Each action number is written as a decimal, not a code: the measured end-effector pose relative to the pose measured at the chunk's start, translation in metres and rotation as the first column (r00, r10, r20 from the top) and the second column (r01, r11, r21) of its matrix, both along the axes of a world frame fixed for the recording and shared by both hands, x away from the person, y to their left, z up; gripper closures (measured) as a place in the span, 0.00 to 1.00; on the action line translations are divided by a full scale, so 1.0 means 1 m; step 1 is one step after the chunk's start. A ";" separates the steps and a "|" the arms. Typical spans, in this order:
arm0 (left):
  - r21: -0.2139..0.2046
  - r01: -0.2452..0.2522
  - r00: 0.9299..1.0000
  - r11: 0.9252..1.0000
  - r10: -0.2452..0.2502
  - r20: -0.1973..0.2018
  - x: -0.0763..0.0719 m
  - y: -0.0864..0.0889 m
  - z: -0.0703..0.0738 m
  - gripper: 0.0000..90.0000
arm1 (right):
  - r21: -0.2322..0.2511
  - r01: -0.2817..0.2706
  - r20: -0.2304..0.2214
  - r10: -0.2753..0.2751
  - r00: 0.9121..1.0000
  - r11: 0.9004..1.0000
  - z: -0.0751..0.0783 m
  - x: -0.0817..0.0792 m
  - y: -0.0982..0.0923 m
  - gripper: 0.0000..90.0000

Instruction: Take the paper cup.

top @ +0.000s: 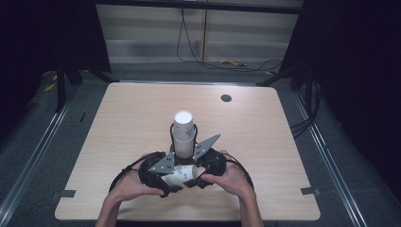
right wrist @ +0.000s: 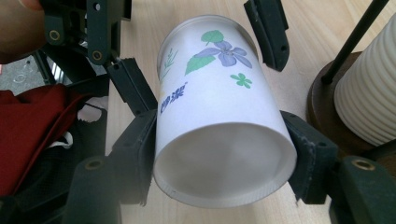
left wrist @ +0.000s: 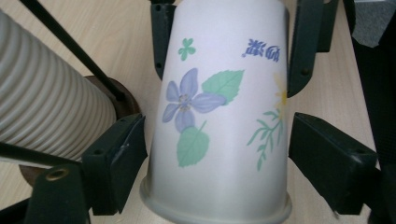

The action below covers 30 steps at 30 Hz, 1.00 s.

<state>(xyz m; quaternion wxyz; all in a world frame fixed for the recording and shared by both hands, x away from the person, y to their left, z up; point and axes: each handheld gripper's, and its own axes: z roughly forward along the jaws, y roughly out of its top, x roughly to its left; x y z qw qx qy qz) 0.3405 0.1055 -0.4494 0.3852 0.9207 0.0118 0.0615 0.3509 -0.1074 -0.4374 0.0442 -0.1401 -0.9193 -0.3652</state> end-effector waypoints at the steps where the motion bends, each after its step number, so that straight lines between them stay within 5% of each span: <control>1: 0.000 0.000 1.000 1.000 0.000 0.000 0.000 0.000 0.000 0.19 | 0.000 0.000 0.000 0.000 1.000 1.000 0.000 0.000 0.000 0.39; 5: -0.065 -0.033 0.999 0.997 0.031 -0.022 0.001 0.006 -0.002 0.18 | 0.001 0.011 0.001 -0.011 1.000 1.000 -0.001 -0.001 -0.003 0.39; 13: -0.121 -0.094 0.996 0.988 0.092 -0.021 0.003 0.012 -0.003 0.18 | 0.003 0.052 0.028 -0.052 0.998 0.999 -0.001 -0.003 -0.011 0.39; 16: -0.166 -0.110 0.994 0.980 0.106 -0.034 0.001 0.015 -0.004 0.18 | 0.018 0.077 0.032 -0.077 0.996 0.997 -0.003 -0.002 -0.017 0.39; 25: -0.198 -0.145 0.989 0.969 0.141 -0.036 0.001 0.022 -0.008 0.18 | 0.049 0.112 0.030 -0.114 0.993 0.992 -0.007 -0.002 -0.024 0.39; 30: -0.251 -0.158 0.987 0.955 0.149 -0.054 0.000 0.029 -0.011 0.18 | 0.088 0.124 0.022 -0.126 0.992 0.988 -0.013 -0.003 -0.029 0.39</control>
